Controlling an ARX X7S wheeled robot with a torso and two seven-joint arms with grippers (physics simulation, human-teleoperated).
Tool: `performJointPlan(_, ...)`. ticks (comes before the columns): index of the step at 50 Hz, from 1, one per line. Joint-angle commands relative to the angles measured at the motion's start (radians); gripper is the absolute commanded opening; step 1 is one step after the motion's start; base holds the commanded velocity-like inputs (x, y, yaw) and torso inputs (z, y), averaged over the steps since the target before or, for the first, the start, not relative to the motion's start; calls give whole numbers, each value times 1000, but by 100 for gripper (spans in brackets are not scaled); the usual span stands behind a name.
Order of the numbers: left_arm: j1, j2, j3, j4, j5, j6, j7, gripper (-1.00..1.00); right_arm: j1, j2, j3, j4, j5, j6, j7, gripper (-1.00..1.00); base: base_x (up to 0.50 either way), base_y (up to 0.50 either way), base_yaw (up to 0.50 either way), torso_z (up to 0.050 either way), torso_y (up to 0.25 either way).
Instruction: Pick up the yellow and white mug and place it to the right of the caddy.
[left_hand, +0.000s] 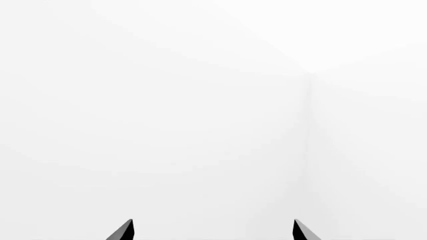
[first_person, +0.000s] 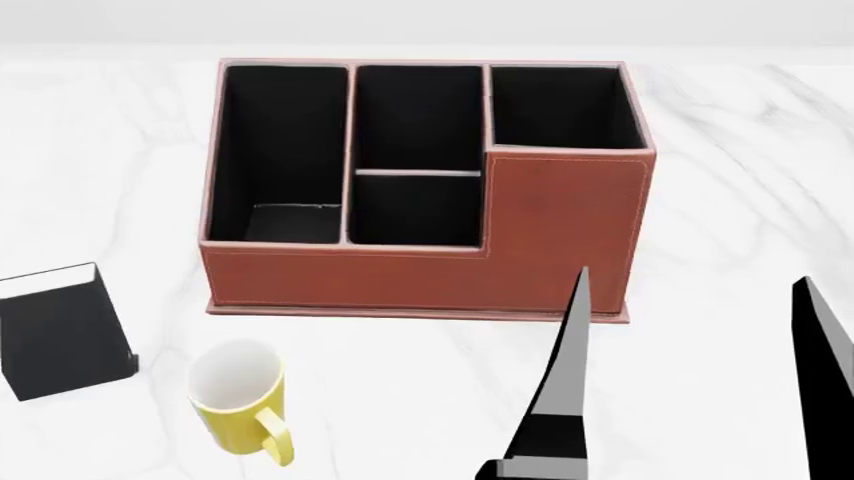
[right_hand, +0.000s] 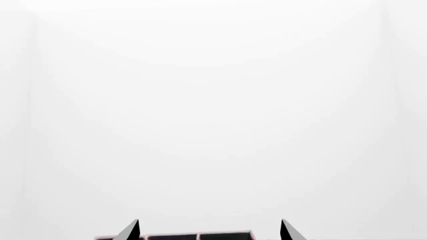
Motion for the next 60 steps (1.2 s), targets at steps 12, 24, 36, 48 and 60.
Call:
performJointPlan(12, 0, -6, 8, 0, 4, 1, -2, 100, 13, -3, -3, 7, 42, 1, 10, 100, 0, -54, 0, 0, 0)
performJointPlan(24, 0, -17, 17, 0, 6, -1, -10, 100, 3, -2, -9, 11, 19, -13, 7, 100, 0, -27, 0, 0, 0)
performJointPlan(36, 0, -18, 16, 0, 6, 0, -8, 100, 3, 0, -9, 14, 26, -29, 6, 100, 0, -154, 0, 0, 0)
performJointPlan(48, 0, -18, 19, 0, 9, 1, -9, 100, 24, -9, -22, -5, 20, 26, 6, 100, 16, -14, 0, 0, 0)
performJointPlan(60, 0, -22, 25, 0, 14, 2, -10, 100, 25, -6, -25, -7, 10, 23, 10, 100, 471, 0, 0, 0, 0)
